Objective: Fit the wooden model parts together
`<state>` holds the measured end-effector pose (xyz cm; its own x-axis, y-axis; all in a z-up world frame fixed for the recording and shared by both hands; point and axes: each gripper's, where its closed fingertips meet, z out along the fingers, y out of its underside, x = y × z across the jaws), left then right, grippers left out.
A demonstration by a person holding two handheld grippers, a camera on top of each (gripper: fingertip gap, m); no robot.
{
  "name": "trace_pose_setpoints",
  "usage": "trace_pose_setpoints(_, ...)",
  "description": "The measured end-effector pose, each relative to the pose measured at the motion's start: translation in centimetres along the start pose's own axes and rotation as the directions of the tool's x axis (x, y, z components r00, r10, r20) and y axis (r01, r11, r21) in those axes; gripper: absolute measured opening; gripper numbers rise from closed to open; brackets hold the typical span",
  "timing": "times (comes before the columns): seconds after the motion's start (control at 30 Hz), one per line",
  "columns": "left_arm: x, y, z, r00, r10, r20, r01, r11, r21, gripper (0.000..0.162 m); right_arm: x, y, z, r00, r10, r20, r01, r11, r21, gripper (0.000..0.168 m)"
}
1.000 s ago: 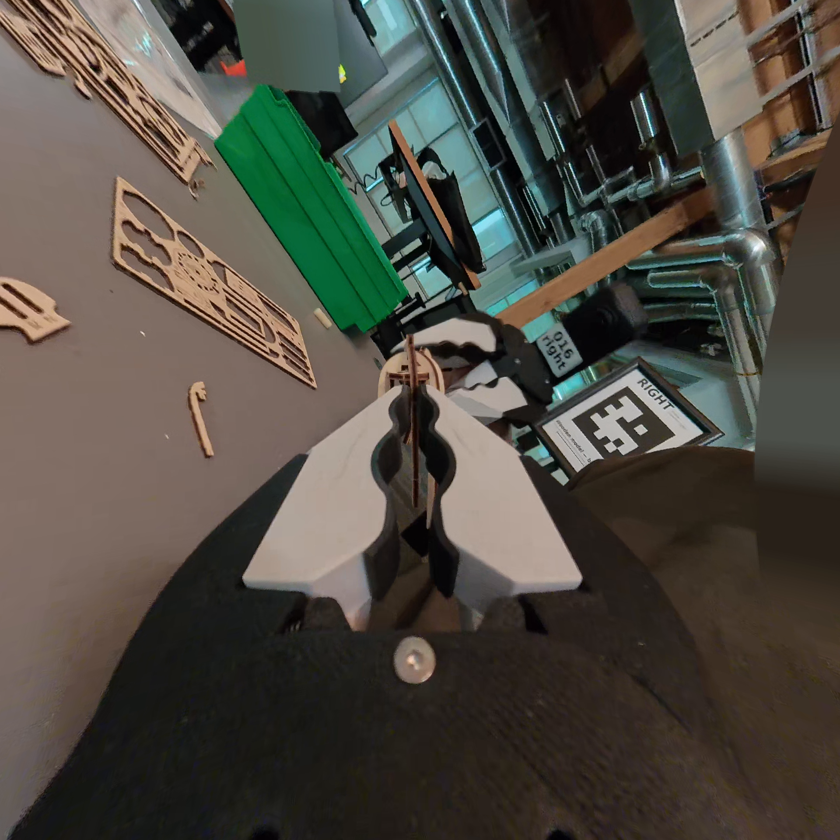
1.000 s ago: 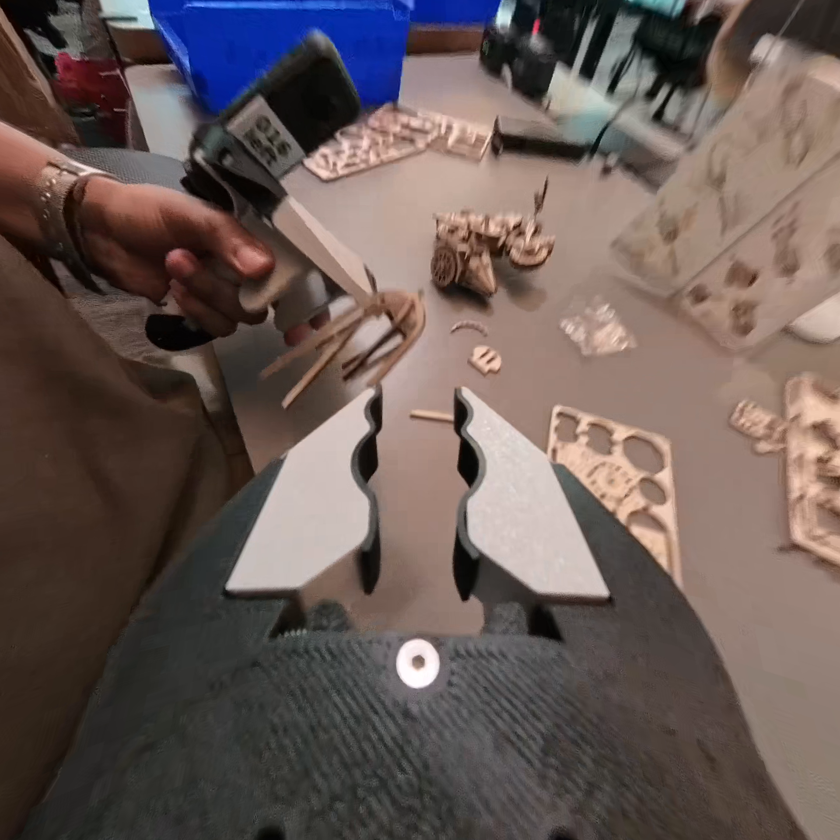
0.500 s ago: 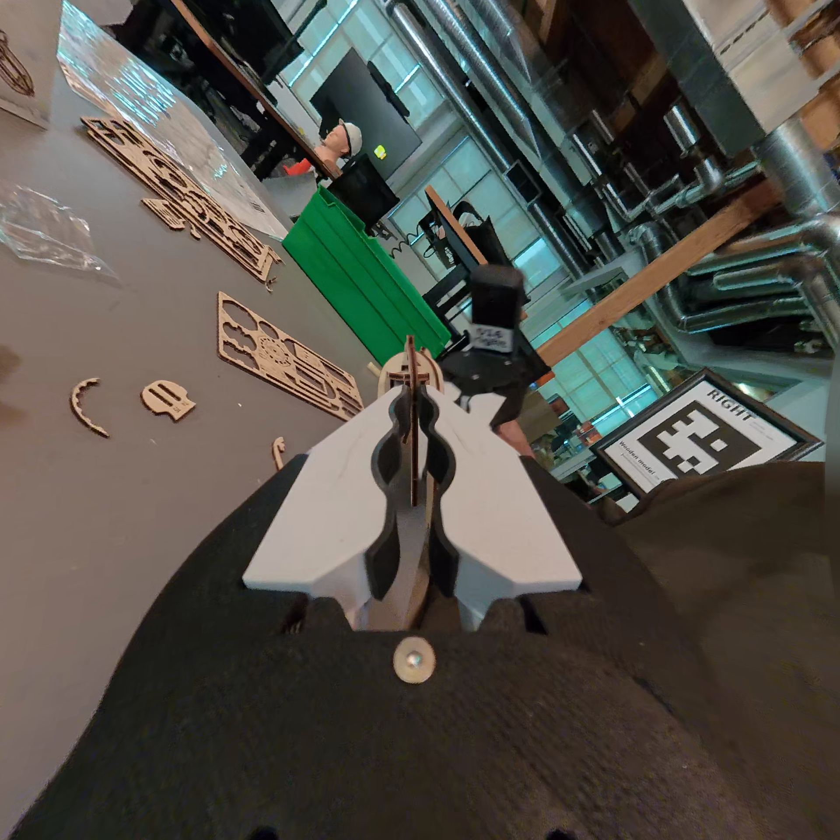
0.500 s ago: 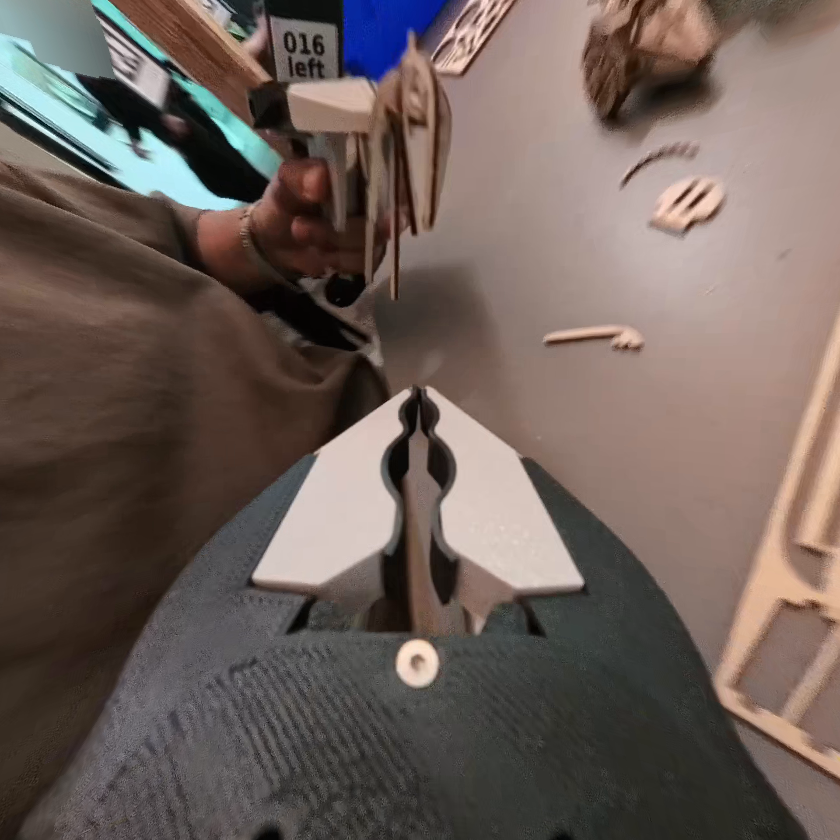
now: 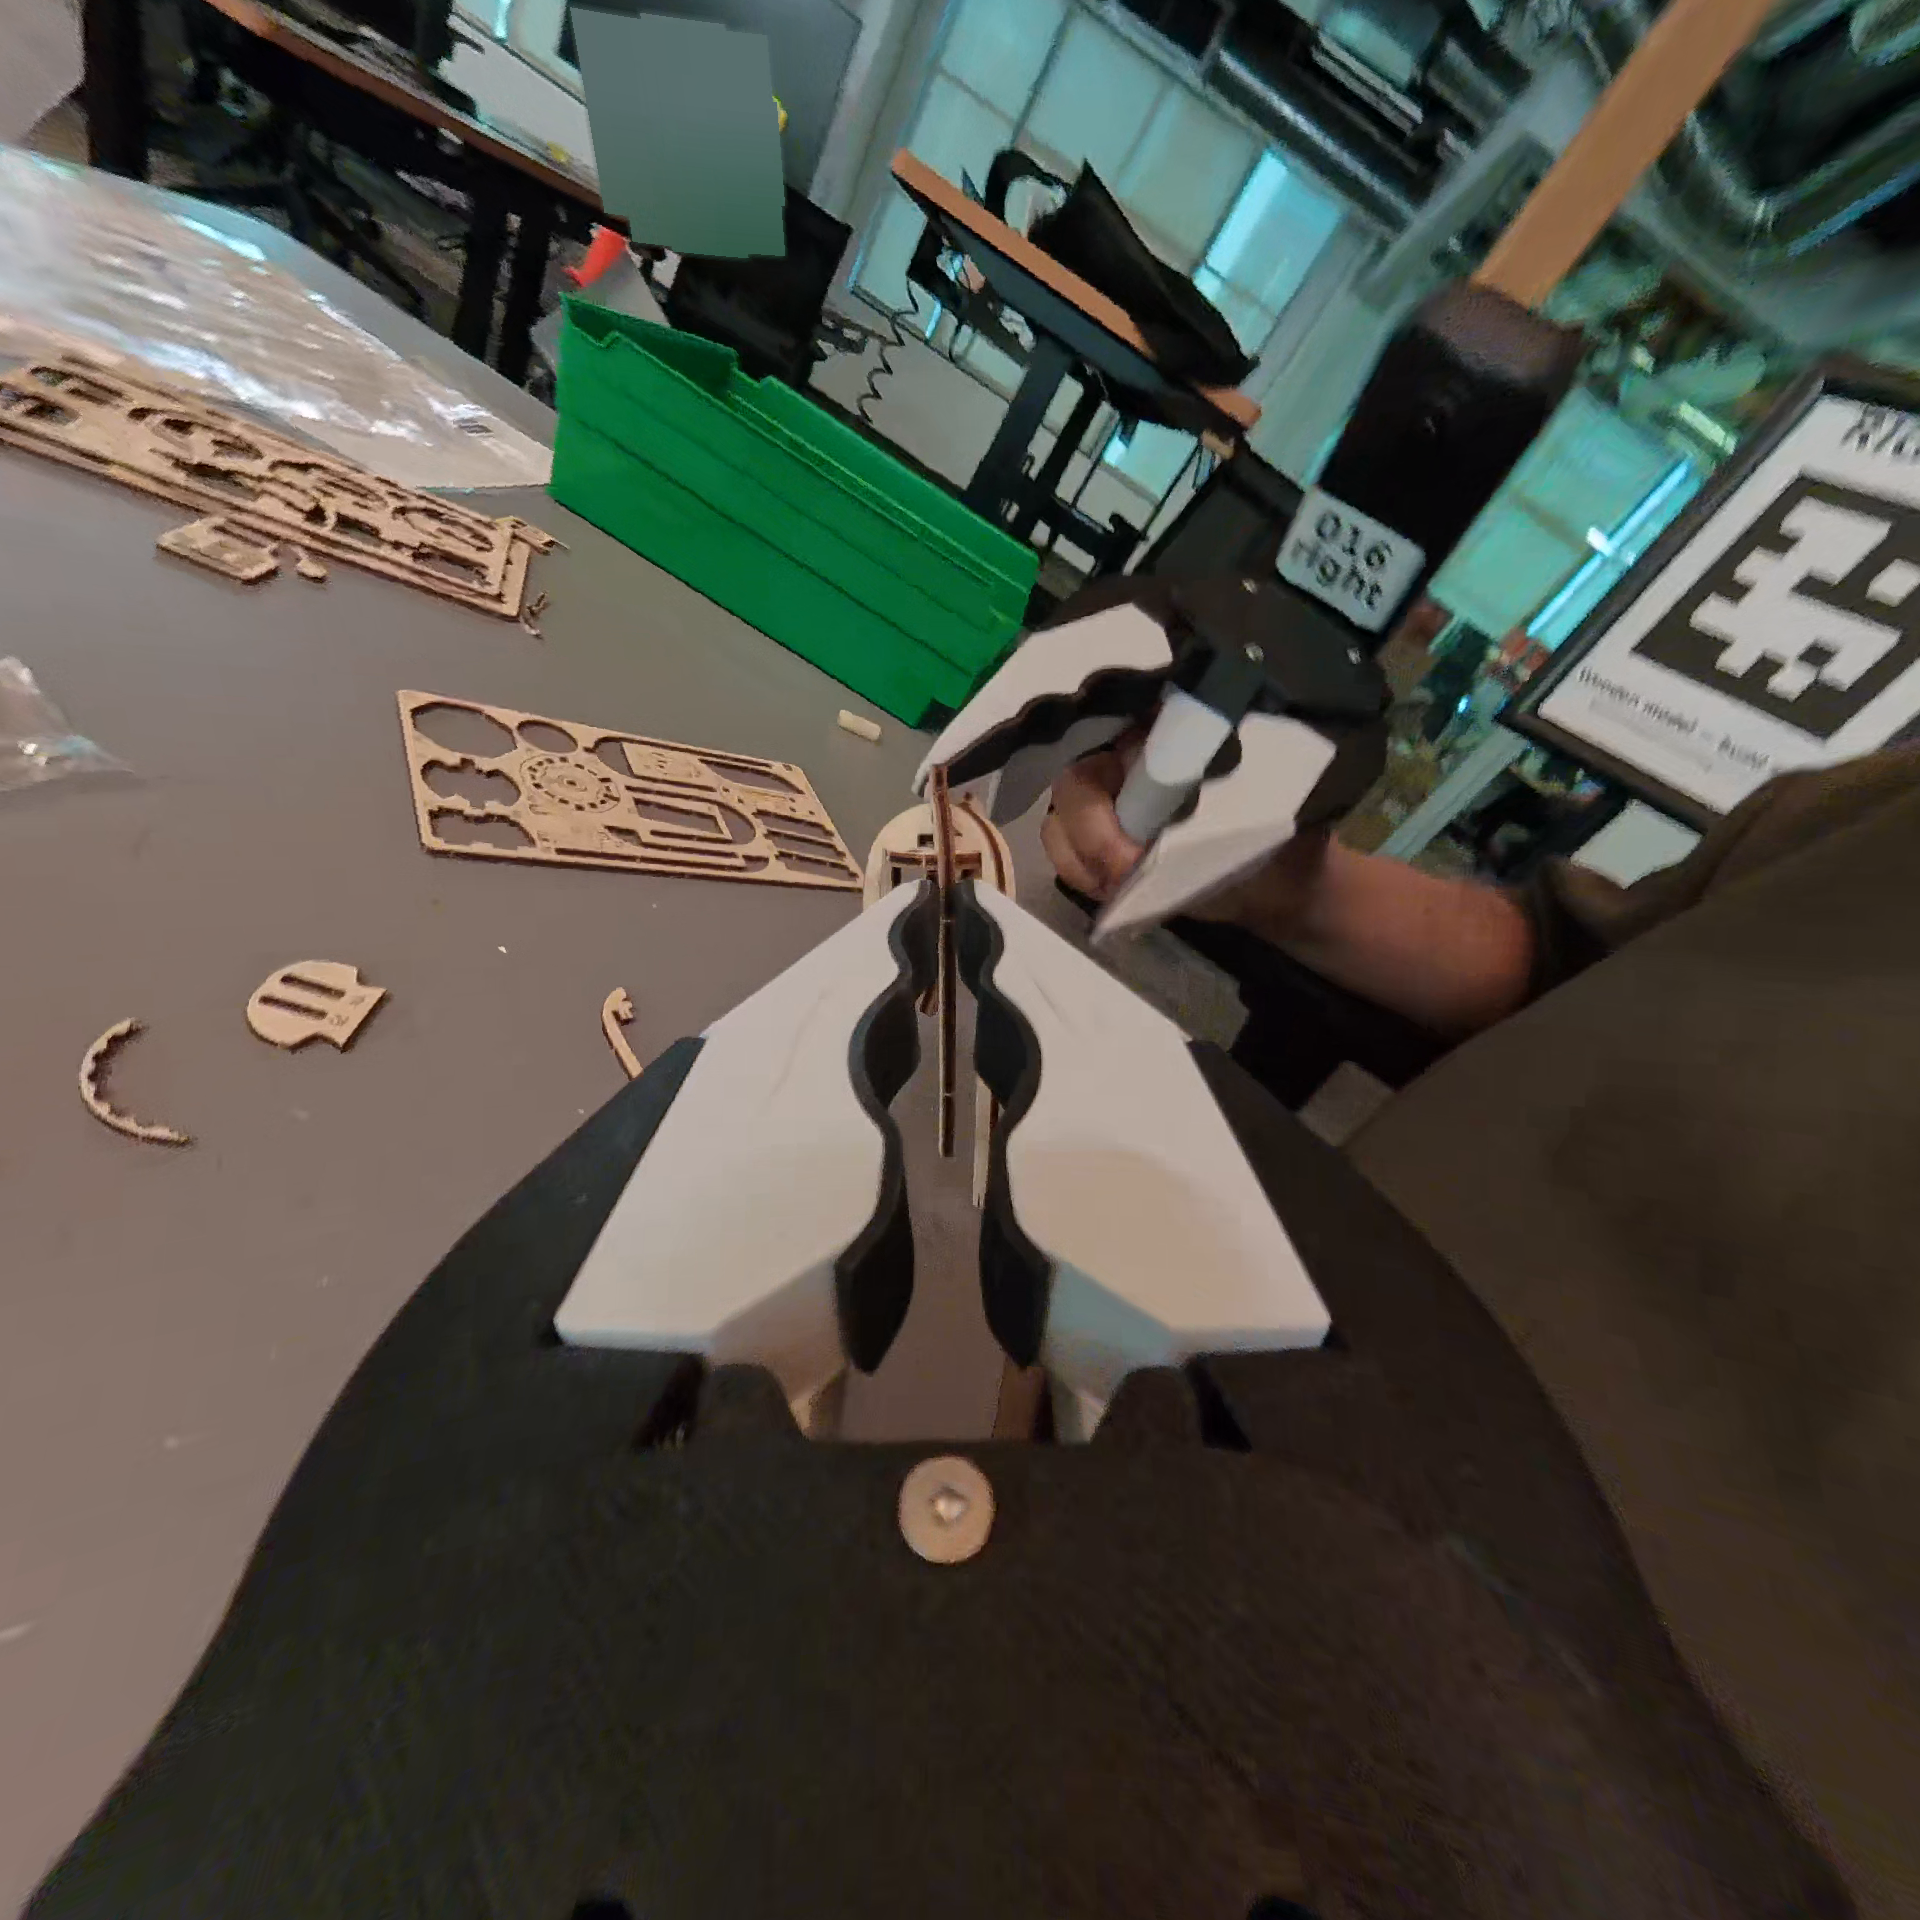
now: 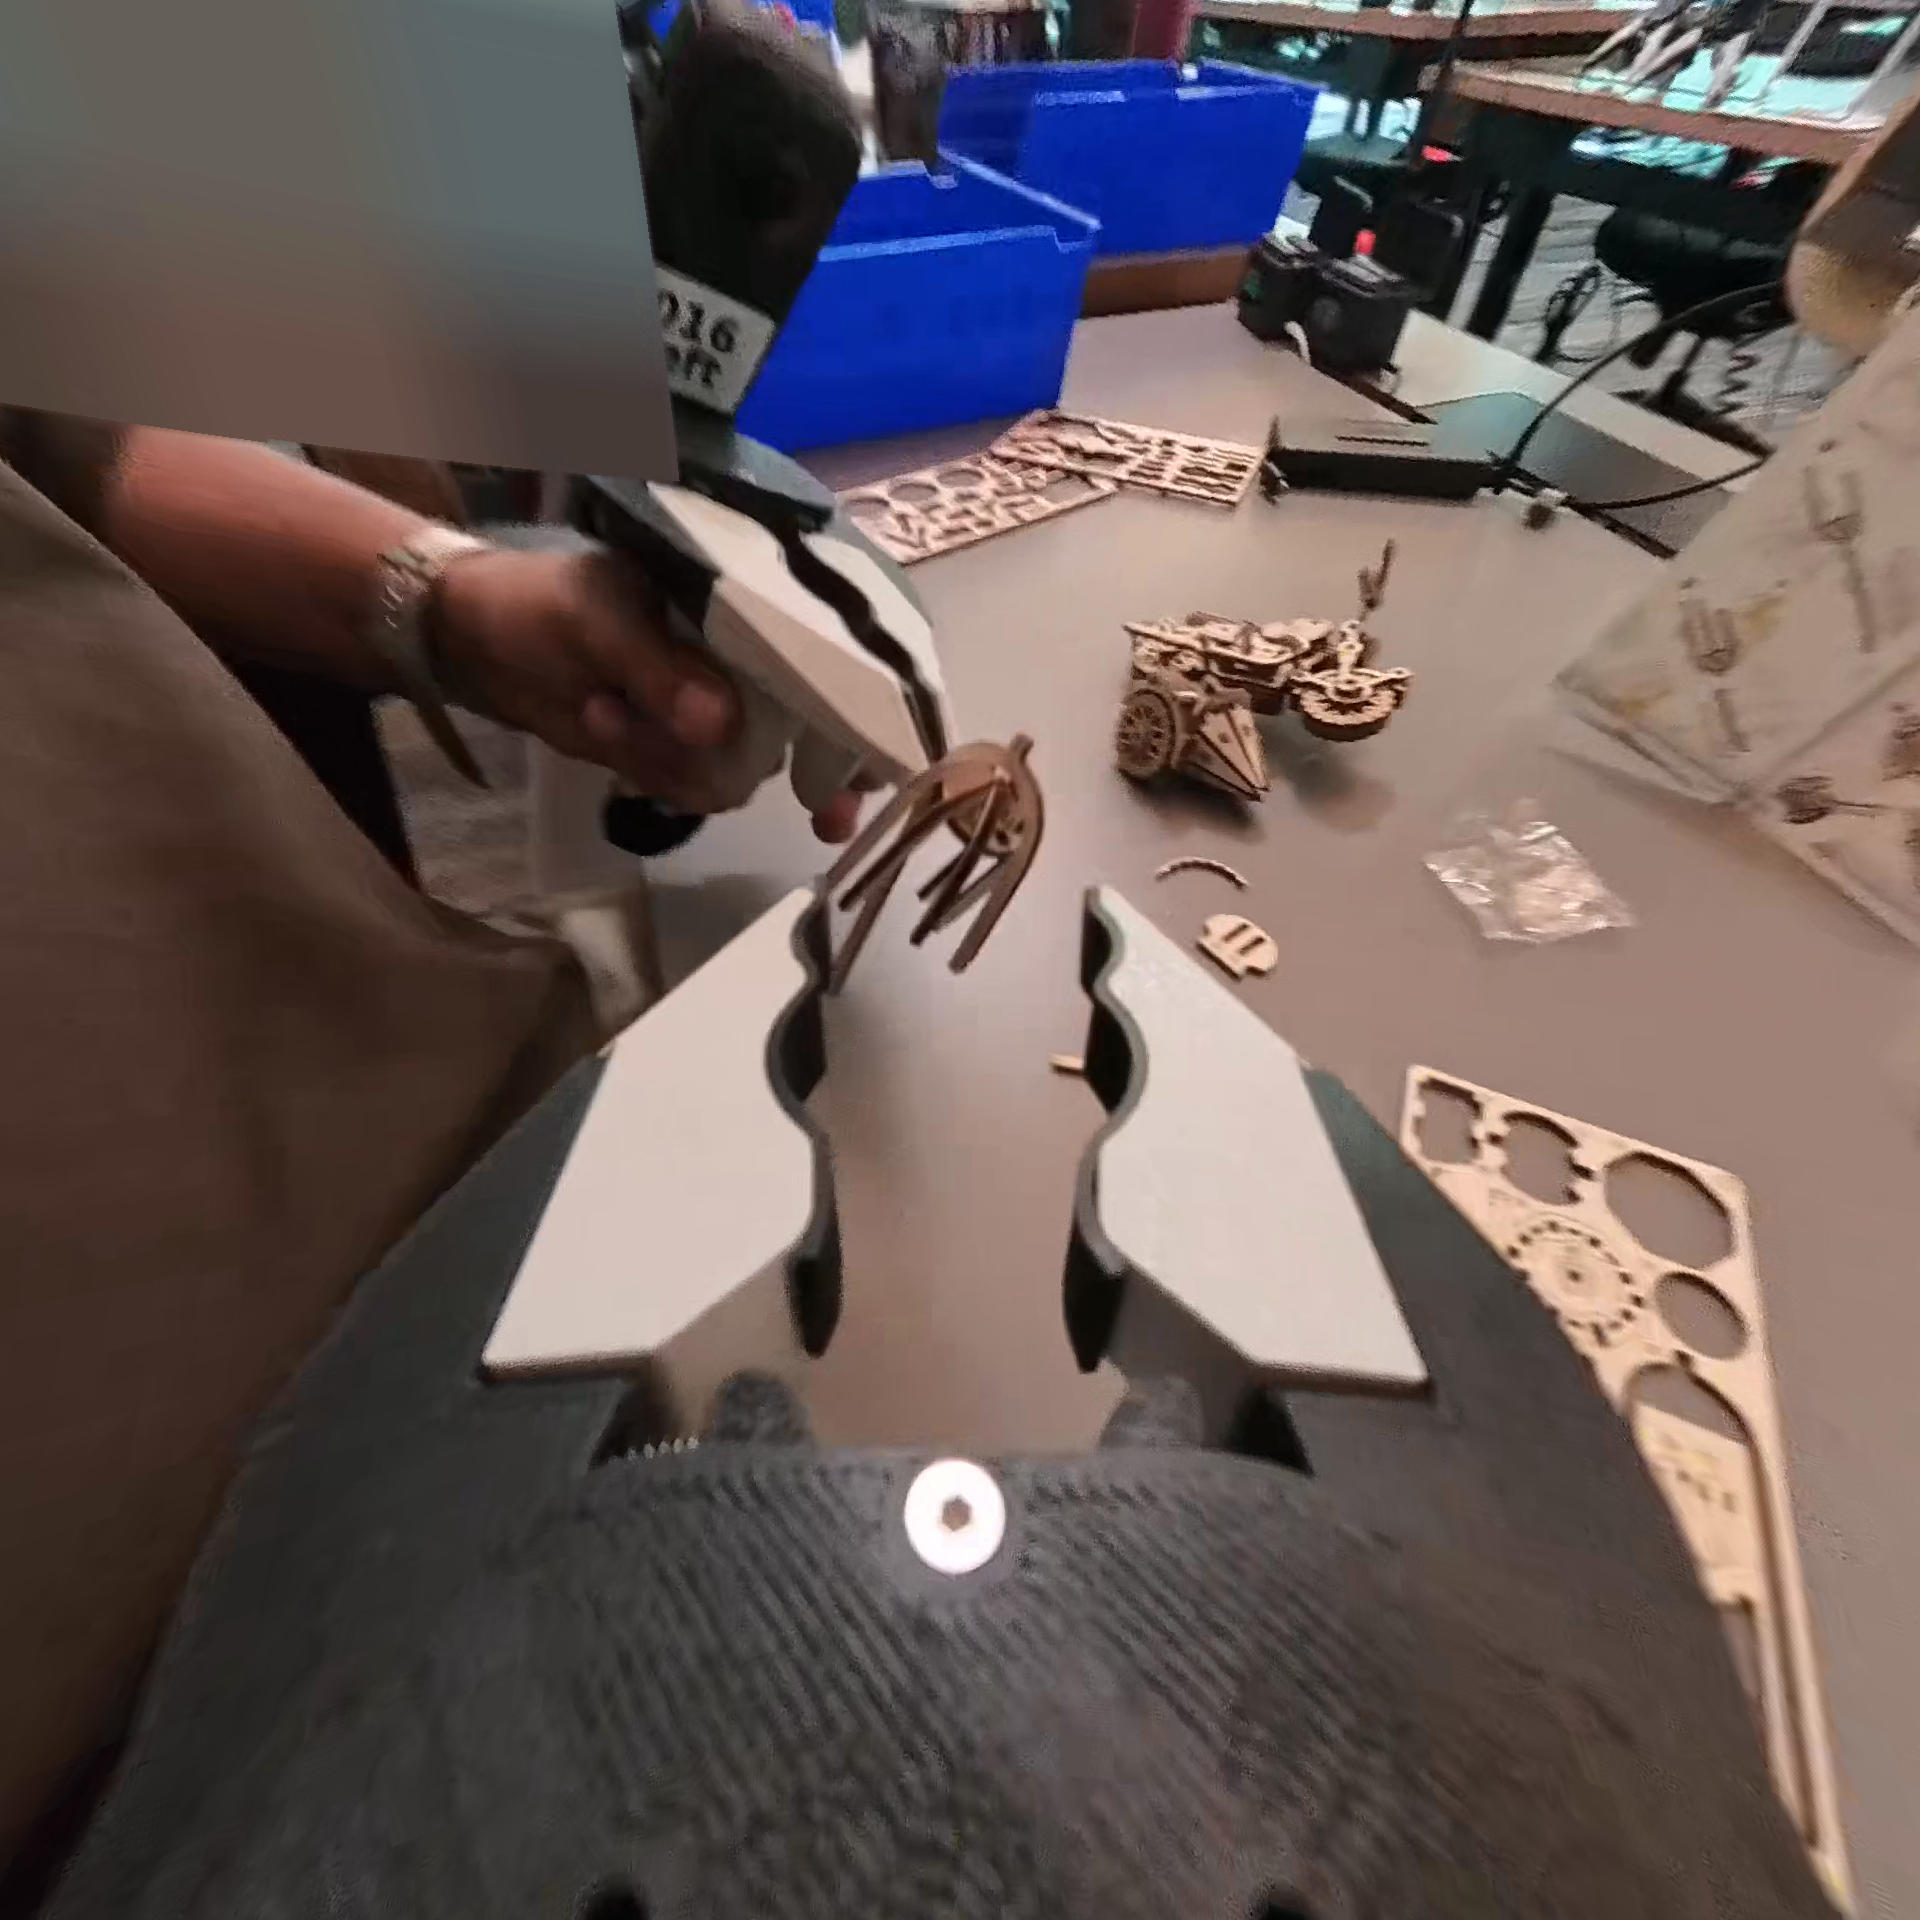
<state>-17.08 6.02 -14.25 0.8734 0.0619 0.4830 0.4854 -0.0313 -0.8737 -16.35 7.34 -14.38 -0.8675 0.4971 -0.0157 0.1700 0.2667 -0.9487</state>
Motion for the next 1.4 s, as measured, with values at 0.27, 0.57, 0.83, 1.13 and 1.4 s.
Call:
trace_pose_setpoints(0.27,1.2,1.7,0.5,0.896,0.441,0.059,-0.428,0.89,-0.158,0.001,-0.8,-0.2,-1.5,0.998,-0.045,0.051,0.045,0.999,-0.005,0.029)
trace_pose_setpoints(0.57,1.4,3.4,1.2,0.692,0.718,0.08,-0.673,0.681,-0.288,0.001,-1.6,0.7,-1.0,0.939,-0.343,-0.037,0.336,0.933,-0.128,0.0)
trace_pose_setpoints(0.83,1.7,4.4,1.0,0.66,0.751,-0.016,-0.718,0.625,-0.308,0.001,-2.0,2.3,-1.4,0.902,-0.431,0.037,0.429,0.881,-0.197,0.012)
trace_pose_setpoints(1.13,2.2,5.7,0.9,0.637,0.765,-0.091,-0.745,0.581,-0.329,0.001,-3.0,3.5,-1.0,0.842,-0.536,0.067,0.532,0.802,-0.271,0.009)
trace_pose_setpoints(1.4,2.1,6.3,0.8,0.635,0.763,-0.119,-0.747,0.568,-0.344,0.002,-3.6,4.1,-0.8,0.825,-0.556,0.102,0.56,0.779,-0.283,0.008)
